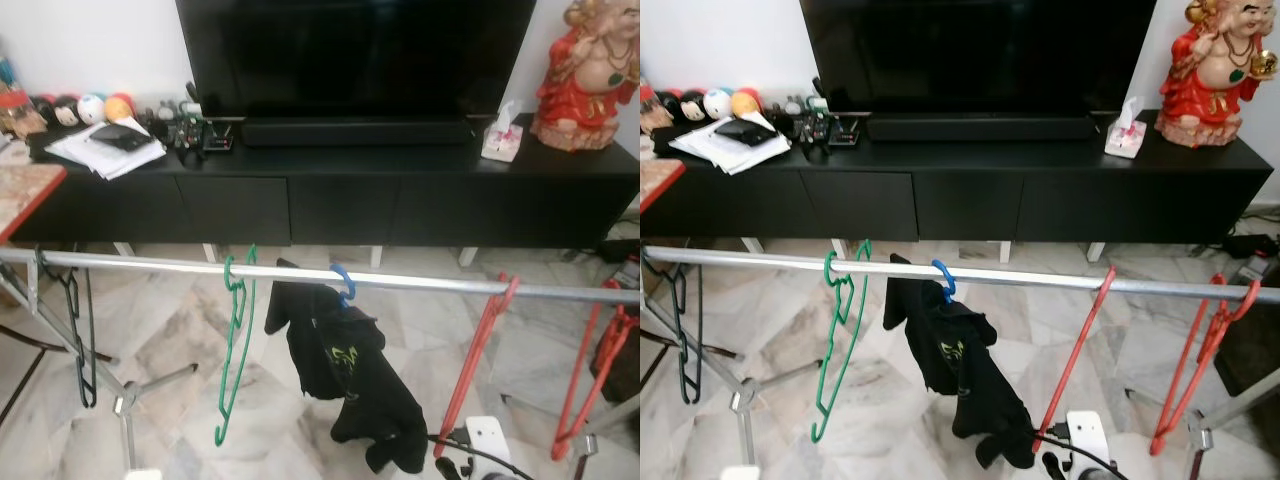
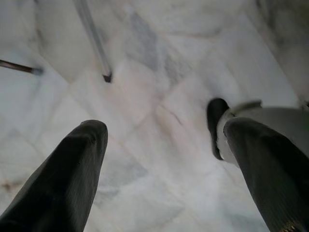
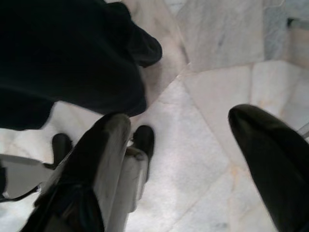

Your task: Hang hanger

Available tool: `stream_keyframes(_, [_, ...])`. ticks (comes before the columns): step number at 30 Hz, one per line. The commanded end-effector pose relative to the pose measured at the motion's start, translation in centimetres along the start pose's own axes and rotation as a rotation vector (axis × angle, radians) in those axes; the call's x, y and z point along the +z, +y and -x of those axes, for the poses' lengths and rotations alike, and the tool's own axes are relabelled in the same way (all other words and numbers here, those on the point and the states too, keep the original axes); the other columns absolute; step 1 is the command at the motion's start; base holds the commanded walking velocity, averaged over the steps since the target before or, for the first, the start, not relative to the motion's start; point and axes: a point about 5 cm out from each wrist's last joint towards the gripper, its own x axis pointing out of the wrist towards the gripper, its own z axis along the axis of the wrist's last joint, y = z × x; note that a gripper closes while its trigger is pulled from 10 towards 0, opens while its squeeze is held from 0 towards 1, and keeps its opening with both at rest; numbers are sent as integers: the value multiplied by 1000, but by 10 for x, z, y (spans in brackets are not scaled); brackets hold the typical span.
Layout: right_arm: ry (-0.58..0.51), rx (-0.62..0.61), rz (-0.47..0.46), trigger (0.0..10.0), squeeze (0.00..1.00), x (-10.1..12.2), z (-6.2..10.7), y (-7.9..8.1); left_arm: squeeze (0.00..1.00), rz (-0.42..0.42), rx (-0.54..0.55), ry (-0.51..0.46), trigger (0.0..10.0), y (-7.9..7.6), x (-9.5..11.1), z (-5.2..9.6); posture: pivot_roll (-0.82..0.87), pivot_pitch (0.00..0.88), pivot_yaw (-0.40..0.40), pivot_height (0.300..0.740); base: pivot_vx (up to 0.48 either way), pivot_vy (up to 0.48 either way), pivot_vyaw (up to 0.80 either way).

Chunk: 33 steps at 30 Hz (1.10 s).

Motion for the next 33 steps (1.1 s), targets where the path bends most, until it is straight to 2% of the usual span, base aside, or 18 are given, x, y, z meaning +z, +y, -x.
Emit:
stream_keyframes(1, [-16, 5, 24, 10000, 0, 1, 1, -3, 0, 5, 10, 18, 10000, 4, -7, 0, -64, 0, 28, 740, 0, 0, 0])
stream_keyframes(5, [-19, 14, 61, 10000, 0, 3, 1, -2, 0, 4, 7, 17, 10000, 3, -8, -1, -65, 0, 28, 740, 0, 0, 0])
stream_keyframes(7, [-13, 27, 138, 10000, 0, 5, 0, -2, 0, 7, 7, 19, 10000, 2, -9, -1, -65, 0, 23, 740, 0, 0, 0])
stream_keyframes(8, [-11, 40, 213, 10000, 0, 8, 0, -2, 0, 2, 7, 20, 10000, 1, -11, -2, -67, 0, 21, 740, 0, 0, 0])
stream_keyframes(12, [-8, 36, 225, 10000, 0, 8, 0, -3, 0, -5, 8, 23, 10000, 0, -12, -2, -73, 0, 20, 740, 0, 0, 0])
stream_keyframes(13, [-4, 45, 268, 10000, 0, 10, 0, -3, 0, -9, 8, 27, 10000, 0, -13, -2, -73, 0, 20, 740, 0, 0, 0])
stream_keyframes(15, [-2, 50, 290, 10000, 0, 10, 0, -2, 0, -12, 8, 28, 10000, -1, -13, -3, -74, 0, 19, 740, 0, 0, 0])
stream_keyframes(16, [4, 66, 344, 10000, 0, 12, 0, -2, 0, -34, 3, 37, 10000, -1, -15, -3, -75, 0, 17, 740, 0, 0, 0])
stream_keyframes(33, [21, 24, 263, 10000, 0, 8, 0, -4, 0, -25, -2, 76, 10000, -3, -27, -2, -76, 0, 19, 740, 0, 0, 0])
